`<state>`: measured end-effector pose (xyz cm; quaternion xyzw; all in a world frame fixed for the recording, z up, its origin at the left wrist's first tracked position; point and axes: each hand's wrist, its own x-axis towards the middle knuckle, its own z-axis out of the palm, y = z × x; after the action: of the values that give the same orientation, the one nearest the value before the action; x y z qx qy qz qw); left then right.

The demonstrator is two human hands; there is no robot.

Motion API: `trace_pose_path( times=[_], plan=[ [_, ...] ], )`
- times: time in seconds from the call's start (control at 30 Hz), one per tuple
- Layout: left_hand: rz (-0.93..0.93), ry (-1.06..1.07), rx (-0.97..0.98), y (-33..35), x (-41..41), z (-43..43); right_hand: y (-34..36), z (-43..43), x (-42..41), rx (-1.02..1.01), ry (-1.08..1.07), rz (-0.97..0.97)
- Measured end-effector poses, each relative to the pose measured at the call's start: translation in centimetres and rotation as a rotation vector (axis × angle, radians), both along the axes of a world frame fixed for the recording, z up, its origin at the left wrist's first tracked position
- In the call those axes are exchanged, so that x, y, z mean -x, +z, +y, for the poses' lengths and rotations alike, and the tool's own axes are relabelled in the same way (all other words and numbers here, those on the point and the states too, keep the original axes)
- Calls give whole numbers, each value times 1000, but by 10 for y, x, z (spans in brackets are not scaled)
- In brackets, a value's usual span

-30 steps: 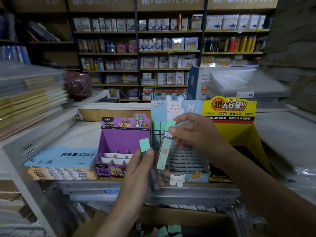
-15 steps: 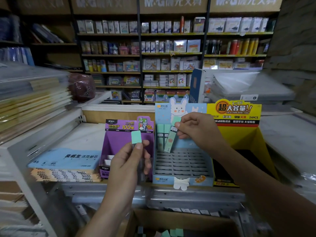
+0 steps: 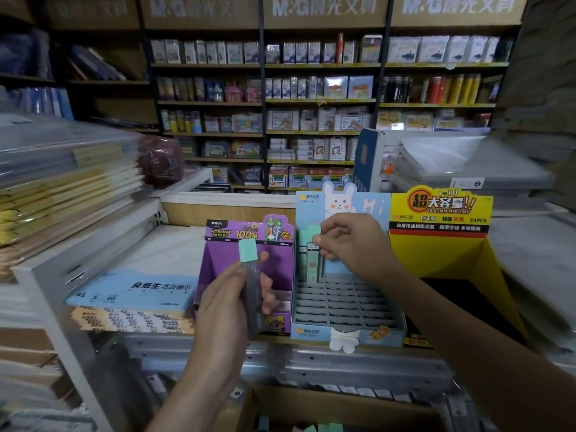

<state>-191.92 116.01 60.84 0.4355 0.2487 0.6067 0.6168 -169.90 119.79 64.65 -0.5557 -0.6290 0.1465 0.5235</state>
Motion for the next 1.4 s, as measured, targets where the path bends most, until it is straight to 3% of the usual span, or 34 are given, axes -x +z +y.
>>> trace_pose_path(
  times=[0.57,0.77,0.9,1.07,1.23,1.4],
  plan=[
    [120,47,-108,3,2,2,-15,2,20,32,-108,-137],
    [206,1,-135,24,-6,4,-14,-13,17,52,-134,-44],
    [340,98,-305,34,-17,11,-10,-43,-2,-70,-194,-120],
    [444,60,-416,51,-30,21,-13,-90,-41,-99,-288,-99],
    [583,34,-533,64,-42,31,-36,-127,-74,26,-400,-256],
    [903,111,-604,74,-49,42,-56,-138,-88,146,-429,-363]
  ],
)
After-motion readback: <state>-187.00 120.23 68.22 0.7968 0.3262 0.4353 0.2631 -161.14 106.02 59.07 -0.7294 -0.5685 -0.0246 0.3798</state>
